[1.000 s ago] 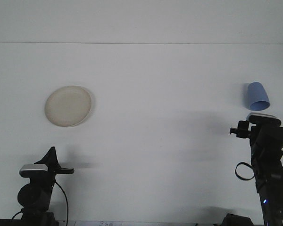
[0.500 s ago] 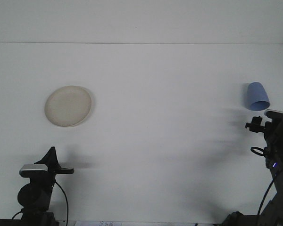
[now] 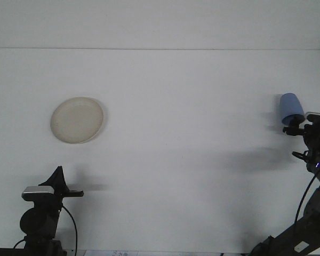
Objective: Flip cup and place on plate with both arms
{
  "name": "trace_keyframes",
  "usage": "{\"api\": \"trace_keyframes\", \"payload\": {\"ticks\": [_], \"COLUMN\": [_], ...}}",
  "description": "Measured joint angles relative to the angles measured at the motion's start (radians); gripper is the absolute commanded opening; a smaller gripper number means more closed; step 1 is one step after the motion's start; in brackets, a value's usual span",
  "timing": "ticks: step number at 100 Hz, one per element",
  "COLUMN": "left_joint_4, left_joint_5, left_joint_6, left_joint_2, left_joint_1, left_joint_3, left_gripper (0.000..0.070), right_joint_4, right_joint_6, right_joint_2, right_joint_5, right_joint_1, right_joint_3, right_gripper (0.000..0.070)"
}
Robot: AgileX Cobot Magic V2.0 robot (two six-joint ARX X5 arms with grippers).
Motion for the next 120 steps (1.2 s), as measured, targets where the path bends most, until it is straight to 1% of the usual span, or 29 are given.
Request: {"api": "trace_keyframes", "payload": {"ticks": [14,25,35,47,62,68,80,85,97,108,120], "left_joint_4": [0.0,0.0,0.0,0.0,0.0,0.0,0.0,0.0,0.0,0.0,0.0], "left_joint_5": [0.0,0.0,0.0,0.0,0.0,0.0,0.0,0.0,0.0,0.0,0.0], "left_joint_6": [0.0,0.0,0.0,0.0,0.0,0.0,0.0,0.0,0.0,0.0,0.0], "left_joint_2": [0.0,0.0,0.0,0.0,0.0,0.0,0.0,0.0,0.0,0.0,0.0], "left_joint_1": [0.0,0.0,0.0,0.0,0.0,0.0,0.0,0.0,0.0,0.0,0.0], "left_joint_3": [0.0,0.0,0.0,0.0,0.0,0.0,0.0,0.0,0.0,0.0,0.0], "left_gripper": [0.0014,0.0014,0.0014,0.0014,0.0014,0.0014,0.0014,0.0014,0.0014,0.0014,0.0014], "right_joint_4": [0.003,0.011,0.062,0.133,0.183,0.186,0.19,0.196,0.172,0.057,-0.113], "right_joint_6": [-0.001,-0.002,-0.004,-0.005,-0.005,-0.005,-0.003,0.002,0.048,0.095,0.129], "right_joint_2": [0.072,0.126,0.174,0.215,0.226,0.226,0.226,0.226,0.218,0.16,0.031], "right_joint_5": [-0.003,-0.031,-0.034,-0.035,-0.051,-0.053,-0.058,-0.071,-0.087,-0.098,-0.098], "right_joint_1": [0.0,0.0,0.0,0.0,0.0,0.0,0.0,0.0,0.0,0.0,0.009], "right_joint_3": [0.069,0.124,0.153,0.154,0.154,0.154,0.154,0.154,0.154,0.154,0.154], "right_gripper": [0.0477,0.0474,0.0432,0.0296,0.0057,0.0004,0.0003,0.0003,0.0003,0.0003,0.0003]}}
